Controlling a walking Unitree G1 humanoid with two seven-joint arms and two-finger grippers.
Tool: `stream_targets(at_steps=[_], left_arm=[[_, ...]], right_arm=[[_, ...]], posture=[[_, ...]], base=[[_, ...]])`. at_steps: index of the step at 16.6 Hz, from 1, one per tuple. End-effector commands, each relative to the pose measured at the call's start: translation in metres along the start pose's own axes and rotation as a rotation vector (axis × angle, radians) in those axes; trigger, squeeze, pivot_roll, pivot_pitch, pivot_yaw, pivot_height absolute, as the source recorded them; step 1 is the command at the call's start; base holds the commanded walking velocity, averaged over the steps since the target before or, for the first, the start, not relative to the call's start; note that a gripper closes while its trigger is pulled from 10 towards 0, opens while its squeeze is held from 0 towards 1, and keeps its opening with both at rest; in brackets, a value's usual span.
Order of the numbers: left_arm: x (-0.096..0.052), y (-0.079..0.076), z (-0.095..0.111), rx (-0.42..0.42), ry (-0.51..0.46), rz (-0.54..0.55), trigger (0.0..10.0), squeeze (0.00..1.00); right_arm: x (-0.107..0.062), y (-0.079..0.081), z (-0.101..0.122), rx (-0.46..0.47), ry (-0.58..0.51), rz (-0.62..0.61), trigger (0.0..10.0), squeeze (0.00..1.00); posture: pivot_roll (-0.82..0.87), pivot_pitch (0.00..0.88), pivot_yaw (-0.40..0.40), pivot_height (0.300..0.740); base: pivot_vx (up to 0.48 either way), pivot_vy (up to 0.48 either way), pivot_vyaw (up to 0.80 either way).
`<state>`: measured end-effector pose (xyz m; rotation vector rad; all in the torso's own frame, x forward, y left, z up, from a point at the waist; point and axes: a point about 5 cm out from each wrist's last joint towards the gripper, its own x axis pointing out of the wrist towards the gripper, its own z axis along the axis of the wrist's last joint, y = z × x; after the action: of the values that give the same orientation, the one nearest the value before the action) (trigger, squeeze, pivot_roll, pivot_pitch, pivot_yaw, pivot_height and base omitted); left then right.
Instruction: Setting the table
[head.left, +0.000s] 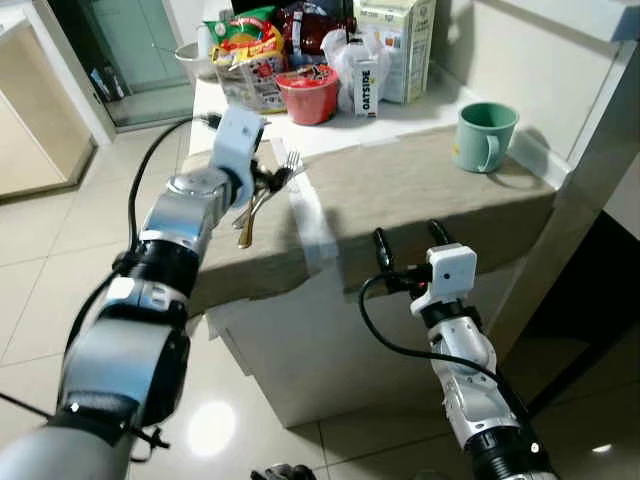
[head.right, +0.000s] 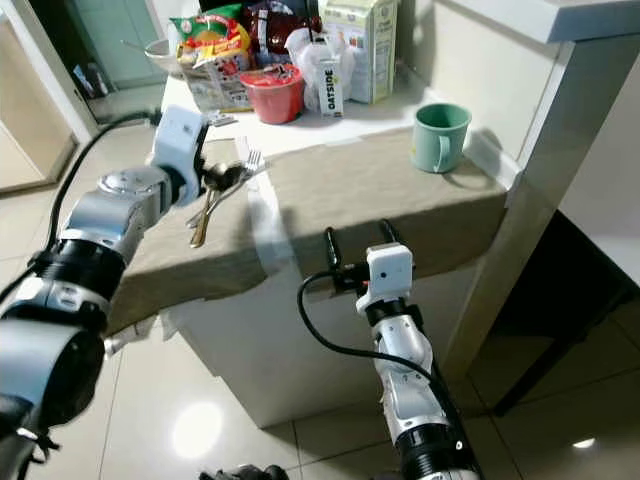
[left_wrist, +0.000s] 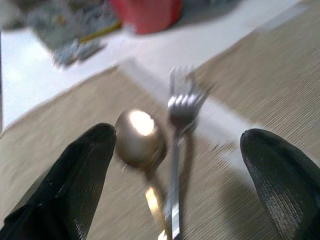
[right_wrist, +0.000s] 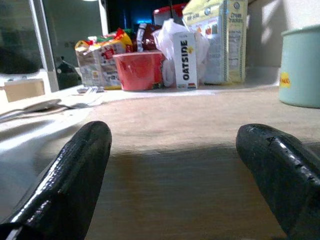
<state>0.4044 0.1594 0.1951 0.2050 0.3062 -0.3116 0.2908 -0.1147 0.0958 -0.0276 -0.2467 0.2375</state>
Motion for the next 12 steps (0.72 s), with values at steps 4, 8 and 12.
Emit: stream_targets(at_steps=[4, 8, 12], left_arm=[[-0.004, 0.022, -0.006, -0.002, 0.089, 0.070, 10.0, 0.00], [0.000, 0.019, 0.002, -0.014, 0.076, 0.060, 10.0, 0.00], [0.006, 0.006, 0.010, -0.010, 0.059, 0.013, 10.0, 0.00]], right_arm=[[0.004, -0.004, 0.037, 0.001, -0.093, 0.044, 10.0, 0.00], [-0.006, -0.022, 0.070, 0.092, -0.018, 0.289, 10.0, 0.00], [-0.017, -0.011, 0.084, 0.166, 0.101, 0.527, 10.0, 0.00]], posture=[[-0.16, 0.000, 0.145, 0.740], [-0.22, 0.001, 0.138, 0.740], [-0.22, 0.008, 0.140, 0.740]], base=[[0.000, 0.000, 0.00], [0.000, 0.000, 0.00], [0.000, 0.000, 0.00]])
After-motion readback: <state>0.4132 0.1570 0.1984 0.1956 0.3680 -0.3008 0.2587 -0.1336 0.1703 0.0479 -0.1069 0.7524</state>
